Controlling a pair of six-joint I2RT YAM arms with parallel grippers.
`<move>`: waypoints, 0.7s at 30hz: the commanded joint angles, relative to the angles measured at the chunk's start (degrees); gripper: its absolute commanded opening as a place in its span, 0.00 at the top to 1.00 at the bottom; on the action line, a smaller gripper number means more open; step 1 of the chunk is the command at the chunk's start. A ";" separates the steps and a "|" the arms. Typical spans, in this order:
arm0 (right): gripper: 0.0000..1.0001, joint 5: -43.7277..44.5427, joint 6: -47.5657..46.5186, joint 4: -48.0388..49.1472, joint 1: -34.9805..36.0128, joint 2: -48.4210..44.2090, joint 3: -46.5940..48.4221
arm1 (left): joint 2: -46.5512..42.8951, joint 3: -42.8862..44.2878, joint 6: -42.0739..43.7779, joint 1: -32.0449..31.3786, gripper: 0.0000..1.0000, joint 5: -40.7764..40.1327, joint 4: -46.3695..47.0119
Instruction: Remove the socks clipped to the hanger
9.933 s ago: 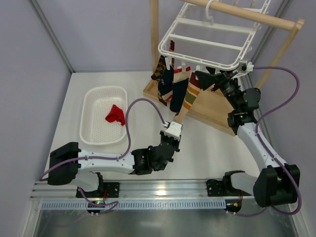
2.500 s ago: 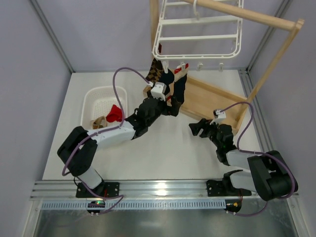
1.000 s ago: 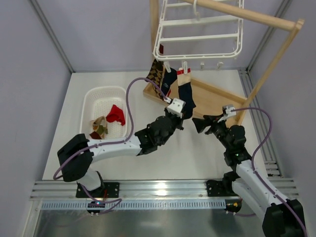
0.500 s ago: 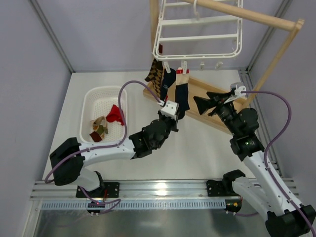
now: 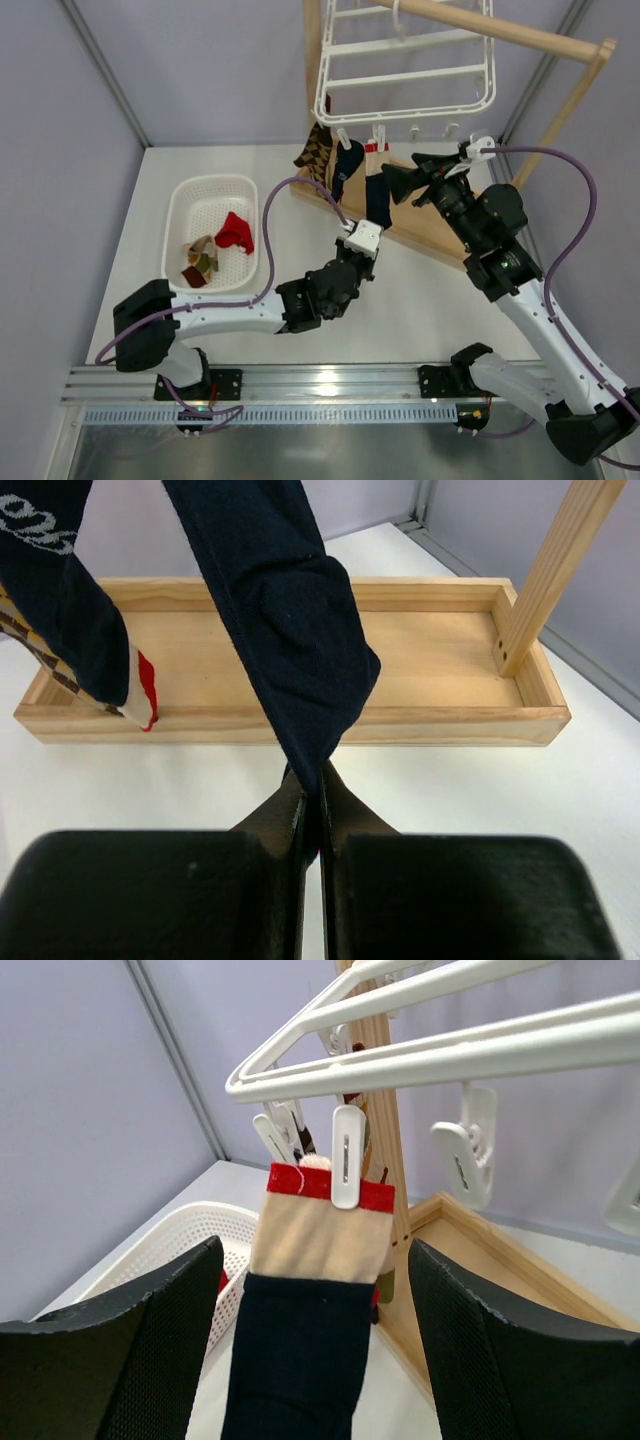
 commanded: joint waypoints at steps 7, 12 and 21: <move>0.24 18.89 -9.43 -9.37 10.14 7.15 14.38 | 2.12 4.77 3.82 -1.25 1.00 -4.62 -2.79; 0.24 24.96 -10.93 -12.89 12.35 11.72 19.75 | 2.56 4.86 6.80 -2.22 1.00 -5.50 -2.09; 0.24 30.58 -12.07 -18.34 14.81 17.71 26.96 | 3.17 6.35 10.33 -3.54 1.00 -4.79 -2.87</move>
